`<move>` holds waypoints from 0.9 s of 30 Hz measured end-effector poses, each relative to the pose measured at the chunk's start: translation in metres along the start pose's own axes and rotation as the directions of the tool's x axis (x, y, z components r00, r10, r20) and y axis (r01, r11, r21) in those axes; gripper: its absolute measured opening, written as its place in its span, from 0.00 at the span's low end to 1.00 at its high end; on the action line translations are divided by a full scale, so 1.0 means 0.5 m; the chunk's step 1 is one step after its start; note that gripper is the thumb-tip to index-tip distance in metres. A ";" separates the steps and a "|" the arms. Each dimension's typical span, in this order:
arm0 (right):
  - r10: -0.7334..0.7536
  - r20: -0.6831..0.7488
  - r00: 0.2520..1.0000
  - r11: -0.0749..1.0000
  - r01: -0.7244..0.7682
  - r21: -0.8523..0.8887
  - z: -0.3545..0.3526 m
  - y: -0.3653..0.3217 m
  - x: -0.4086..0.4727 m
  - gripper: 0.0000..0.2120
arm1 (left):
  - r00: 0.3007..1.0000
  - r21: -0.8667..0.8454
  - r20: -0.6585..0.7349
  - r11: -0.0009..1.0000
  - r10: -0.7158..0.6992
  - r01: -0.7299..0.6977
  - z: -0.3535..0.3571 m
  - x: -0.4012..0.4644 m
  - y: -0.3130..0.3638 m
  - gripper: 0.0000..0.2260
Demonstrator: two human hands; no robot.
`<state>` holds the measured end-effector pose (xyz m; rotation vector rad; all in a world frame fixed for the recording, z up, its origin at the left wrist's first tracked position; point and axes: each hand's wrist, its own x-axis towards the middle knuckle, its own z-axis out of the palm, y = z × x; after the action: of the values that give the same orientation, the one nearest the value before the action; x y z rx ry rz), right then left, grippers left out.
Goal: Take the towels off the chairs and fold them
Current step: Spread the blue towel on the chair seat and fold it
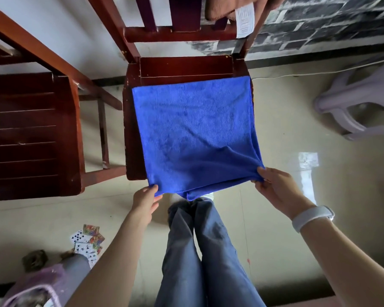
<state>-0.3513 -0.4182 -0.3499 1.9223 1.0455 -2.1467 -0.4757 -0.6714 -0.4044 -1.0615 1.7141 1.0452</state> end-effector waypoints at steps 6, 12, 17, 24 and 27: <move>-0.037 0.006 0.999 0.997 0.036 0.069 0.012 -0.004 0.016 0.10 | 0.984 -0.247 0.173 0.965 -0.043 0.086 0.051 0.034 -0.029 0.13; -0.038 -0.025 0.999 0.999 0.038 -0.009 0.010 0.014 0.035 0.09 | 0.963 0.052 -0.086 0.967 0.255 -0.251 0.078 0.061 -0.027 0.06; -0.043 -0.049 0.998 0.999 0.042 -0.015 0.002 0.016 0.038 0.09 | 0.976 0.040 -0.082 0.979 0.203 -0.200 0.060 0.060 -0.012 0.06; -0.110 0.085 0.990 0.993 0.106 0.054 0.025 -0.039 0.003 0.11 | 0.955 -0.001 0.136 0.964 0.264 -0.266 0.029 -0.010 0.120 0.12; -0.155 0.089 0.984 0.988 0.154 0.014 0.059 -0.090 -0.015 0.11 | 0.936 0.251 0.144 0.903 0.321 -0.348 0.005 -0.054 0.220 0.11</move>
<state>-0.3964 -0.4019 -0.3245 1.7832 1.2084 -2.2963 -0.5698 -0.6307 -0.3565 -0.5403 1.9346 1.0117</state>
